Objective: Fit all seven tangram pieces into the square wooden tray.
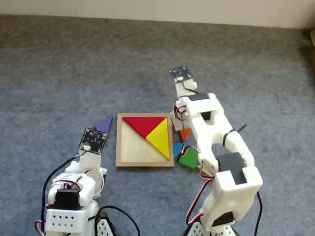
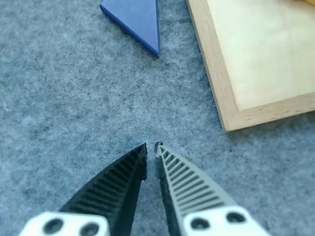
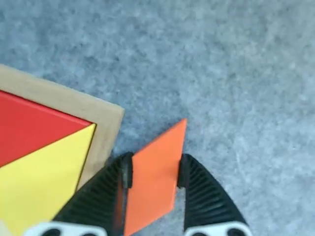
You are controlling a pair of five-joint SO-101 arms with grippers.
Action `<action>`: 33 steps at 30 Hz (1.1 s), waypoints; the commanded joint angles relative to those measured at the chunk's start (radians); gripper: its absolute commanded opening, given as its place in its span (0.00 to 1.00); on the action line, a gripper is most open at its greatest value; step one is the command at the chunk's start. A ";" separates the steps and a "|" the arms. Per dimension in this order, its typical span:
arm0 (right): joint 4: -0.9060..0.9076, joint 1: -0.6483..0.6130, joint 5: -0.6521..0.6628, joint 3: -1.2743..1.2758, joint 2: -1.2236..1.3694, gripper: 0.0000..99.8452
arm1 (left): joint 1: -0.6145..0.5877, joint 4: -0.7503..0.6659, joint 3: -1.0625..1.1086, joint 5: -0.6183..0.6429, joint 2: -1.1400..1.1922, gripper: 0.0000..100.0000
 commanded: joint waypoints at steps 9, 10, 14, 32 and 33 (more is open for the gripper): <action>-0.012 -0.050 0.015 -0.015 -0.288 0.01 | -0.004 0.000 0.021 0.000 -0.041 0.05; -0.012 -0.065 0.015 0.001 -0.306 0.01 | -0.004 0.000 0.021 0.000 -0.041 0.05; -0.012 -0.162 0.017 0.065 -0.358 0.01 | -0.004 0.000 0.021 0.000 -0.041 0.05; -0.016 -0.395 0.356 0.295 -0.417 0.01 | -0.004 0.000 0.021 0.000 -0.041 0.05; -0.016 -0.395 0.368 0.294 -0.407 0.01 | -0.004 0.000 0.021 0.000 -0.041 0.05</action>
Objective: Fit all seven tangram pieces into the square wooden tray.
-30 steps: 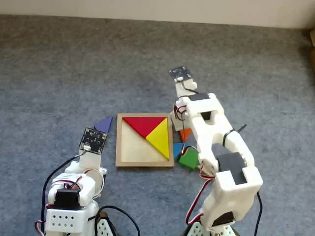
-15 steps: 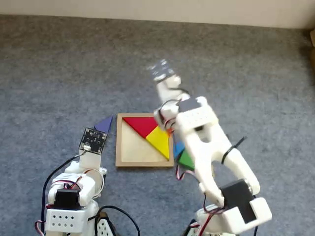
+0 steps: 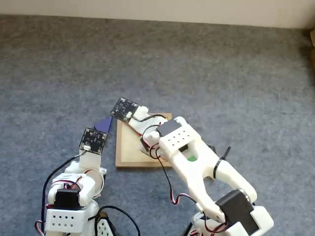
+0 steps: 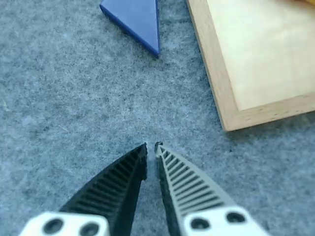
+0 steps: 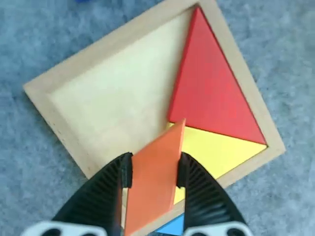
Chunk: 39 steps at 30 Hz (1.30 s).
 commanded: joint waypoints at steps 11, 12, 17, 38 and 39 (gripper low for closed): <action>-0.016 -0.068 0.069 -0.015 0.067 0.01 | -0.004 0.000 0.021 0.000 -0.041 0.05; -0.016 -0.068 0.069 -0.018 0.074 0.01 | -0.004 0.000 0.021 0.000 -0.041 0.05; -0.016 -0.067 0.068 -0.013 0.094 0.12 | -0.004 0.000 0.021 0.000 -0.041 0.05; -0.012 -0.062 0.061 -0.007 -0.045 0.18 | -0.004 0.000 0.021 0.000 -0.041 0.05; -0.012 -0.061 0.061 0.002 -0.079 0.17 | -0.004 0.000 0.021 0.000 -0.041 0.05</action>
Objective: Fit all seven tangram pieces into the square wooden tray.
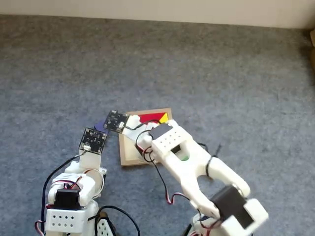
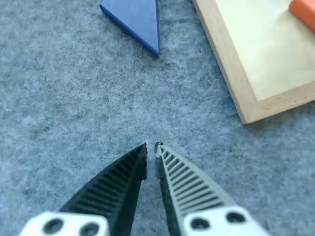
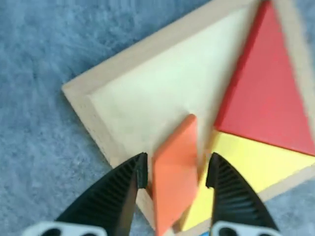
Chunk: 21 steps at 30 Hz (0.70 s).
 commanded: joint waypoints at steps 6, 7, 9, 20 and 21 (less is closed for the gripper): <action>-0.018 -0.004 -0.012 0.079 -0.242 0.02 | -0.004 0.000 0.021 0.000 -0.041 0.05; -0.018 -0.004 -0.040 0.082 -0.237 0.01 | -0.004 0.000 0.021 0.000 -0.041 0.05; -0.019 -0.002 -0.080 0.082 -0.220 0.00 | -0.004 0.000 0.021 0.000 -0.041 0.05; -0.102 0.054 -0.087 0.081 0.019 0.00 | -0.004 0.000 0.021 0.000 -0.041 0.05; -0.102 0.058 -0.087 0.081 0.025 0.00 | -0.004 0.000 0.021 0.000 -0.041 0.05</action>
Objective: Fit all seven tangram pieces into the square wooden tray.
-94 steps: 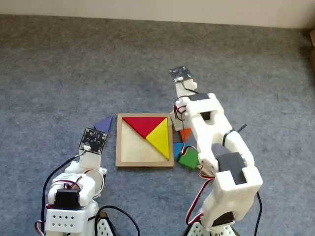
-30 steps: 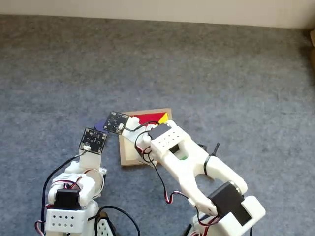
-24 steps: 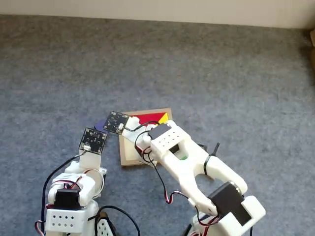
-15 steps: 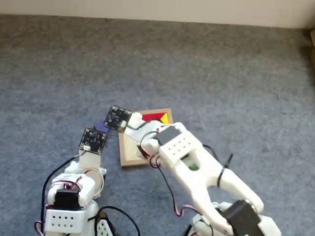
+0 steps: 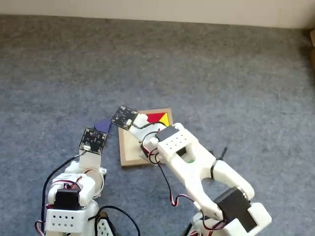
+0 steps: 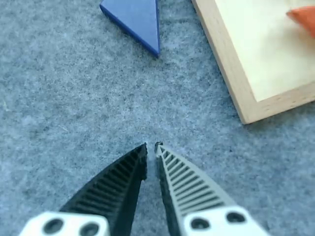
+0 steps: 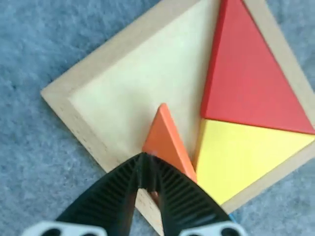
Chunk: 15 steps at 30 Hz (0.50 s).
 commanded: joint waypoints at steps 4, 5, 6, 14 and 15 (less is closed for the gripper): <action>-0.019 0.042 -0.005 -0.005 0.013 0.00 | -0.004 0.000 0.021 0.000 -0.041 0.05; -0.019 0.050 -0.005 -0.005 0.013 0.00 | -0.004 0.000 0.021 0.000 -0.041 0.05; -0.008 0.051 -0.003 -0.005 0.013 0.00 | -0.004 0.000 0.021 0.000 -0.041 0.05; 0.142 0.065 0.052 -0.081 -0.117 0.00 | -0.004 0.000 0.021 0.000 -0.041 0.05; 0.142 0.065 0.052 -0.079 -0.137 0.00 | -0.004 0.000 0.021 0.000 -0.041 0.05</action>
